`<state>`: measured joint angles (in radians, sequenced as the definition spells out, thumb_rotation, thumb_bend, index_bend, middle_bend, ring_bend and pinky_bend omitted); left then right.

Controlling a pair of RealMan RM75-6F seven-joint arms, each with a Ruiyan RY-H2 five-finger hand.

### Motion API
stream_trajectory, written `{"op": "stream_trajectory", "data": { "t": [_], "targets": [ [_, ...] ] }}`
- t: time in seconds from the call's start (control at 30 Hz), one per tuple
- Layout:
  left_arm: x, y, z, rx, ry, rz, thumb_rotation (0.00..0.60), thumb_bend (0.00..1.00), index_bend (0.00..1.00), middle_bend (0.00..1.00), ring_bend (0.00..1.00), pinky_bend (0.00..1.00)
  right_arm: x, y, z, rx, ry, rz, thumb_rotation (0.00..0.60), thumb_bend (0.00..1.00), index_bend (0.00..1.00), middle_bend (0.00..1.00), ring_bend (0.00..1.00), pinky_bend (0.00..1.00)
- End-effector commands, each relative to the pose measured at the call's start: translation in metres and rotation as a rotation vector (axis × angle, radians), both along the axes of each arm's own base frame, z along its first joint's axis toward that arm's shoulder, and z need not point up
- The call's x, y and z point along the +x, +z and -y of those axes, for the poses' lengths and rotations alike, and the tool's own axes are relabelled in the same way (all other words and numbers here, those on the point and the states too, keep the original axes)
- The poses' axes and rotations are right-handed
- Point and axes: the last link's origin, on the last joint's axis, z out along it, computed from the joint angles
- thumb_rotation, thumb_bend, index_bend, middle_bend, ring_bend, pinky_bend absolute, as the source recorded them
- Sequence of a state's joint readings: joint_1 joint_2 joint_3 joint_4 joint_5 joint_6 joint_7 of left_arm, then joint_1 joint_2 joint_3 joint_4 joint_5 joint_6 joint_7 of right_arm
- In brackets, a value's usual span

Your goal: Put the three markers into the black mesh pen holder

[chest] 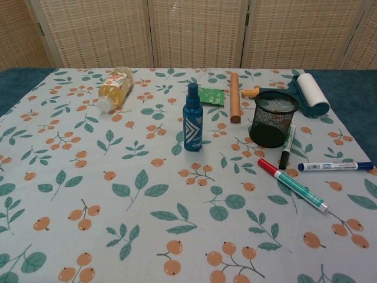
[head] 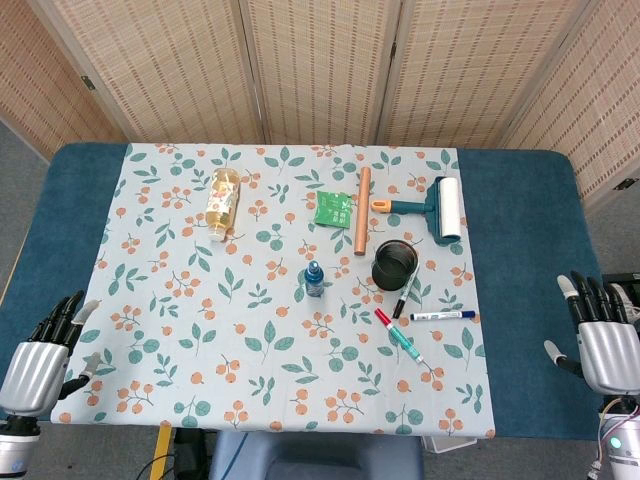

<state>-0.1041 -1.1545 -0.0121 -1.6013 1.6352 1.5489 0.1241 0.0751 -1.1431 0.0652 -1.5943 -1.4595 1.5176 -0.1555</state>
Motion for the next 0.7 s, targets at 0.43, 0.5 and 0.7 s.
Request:
{"op": "stream_trajectory", "data": {
  "t": [0.43, 0.5, 0.7],
  "targets": [
    [0.000, 0.008, 0.003, 0.031, -0.001, 0.019, 0.600, 0.42, 0.04, 0.02, 0.01, 0.27, 0.008, -0.024, 0.024, 0.192, 0.013, 0.017, 0.600, 0.20, 0.05, 0.00, 0.00, 0.00],
    [0.000, 0.009, 0.004, 0.033, -0.004, 0.016, 0.600, 0.42, 0.04, 0.02, 0.01, 0.27, 0.015, -0.034, 0.038, 0.273, 0.018, -0.013, 0.600, 0.21, 0.11, 0.00, 0.00, 0.00],
    [0.005, 0.012, 0.012, 0.041, -0.022, 0.021, 0.600, 0.42, 0.04, 0.02, 0.01, 0.27, 0.049, -0.062, 0.065, 0.427, 0.011, -0.201, 0.600, 0.28, 0.22, 0.00, 0.00, 0.00]
  ]
}}
